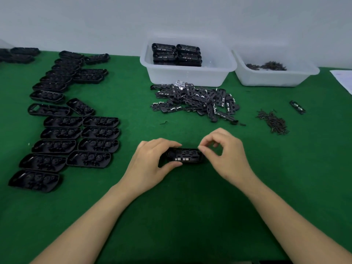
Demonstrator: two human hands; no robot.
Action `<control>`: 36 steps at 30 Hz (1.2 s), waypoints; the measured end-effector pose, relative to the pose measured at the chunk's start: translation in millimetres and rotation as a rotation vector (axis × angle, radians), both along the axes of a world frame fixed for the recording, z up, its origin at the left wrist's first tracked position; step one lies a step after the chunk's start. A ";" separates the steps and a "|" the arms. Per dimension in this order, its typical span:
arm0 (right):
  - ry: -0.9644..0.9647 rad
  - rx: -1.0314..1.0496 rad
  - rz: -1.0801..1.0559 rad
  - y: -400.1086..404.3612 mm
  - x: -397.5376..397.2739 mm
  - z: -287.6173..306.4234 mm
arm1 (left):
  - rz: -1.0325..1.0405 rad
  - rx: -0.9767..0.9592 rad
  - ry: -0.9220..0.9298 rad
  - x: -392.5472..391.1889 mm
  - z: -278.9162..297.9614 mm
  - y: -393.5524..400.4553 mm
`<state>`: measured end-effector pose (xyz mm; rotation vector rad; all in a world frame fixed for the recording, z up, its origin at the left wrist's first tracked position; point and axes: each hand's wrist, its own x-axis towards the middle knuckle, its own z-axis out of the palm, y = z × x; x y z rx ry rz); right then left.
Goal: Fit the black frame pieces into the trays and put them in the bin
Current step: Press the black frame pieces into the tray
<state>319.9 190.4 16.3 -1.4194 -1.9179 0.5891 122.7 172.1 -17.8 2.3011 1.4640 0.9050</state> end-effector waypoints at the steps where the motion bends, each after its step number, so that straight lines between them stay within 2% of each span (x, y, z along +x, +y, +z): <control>1: -0.003 -0.021 0.009 -3.7 -5.7 -1.9 | -0.005 0.014 0.003 0.2 0.6 -0.5; 13: -0.031 -0.190 -0.036 -8.4 -8.6 -10.3 | -0.029 0.163 0.078 1.0 0.9 -3.8; 17: -0.075 -0.362 -0.007 0.2 -4.4 -4.5 | -0.059 0.199 0.096 -0.4 0.2 -4.6; 22: -0.037 -0.546 0.072 17.0 1.6 9.1 | -0.087 0.209 0.099 -1.4 -1.3 -5.4; 32: 0.034 -0.509 0.092 13.6 6.8 3.8 | -0.095 0.237 0.121 -2.1 -0.3 -5.8; 36: -0.021 -0.391 0.067 8.3 5.6 -3.1 | -0.091 0.260 0.126 -1.7 0.7 -5.5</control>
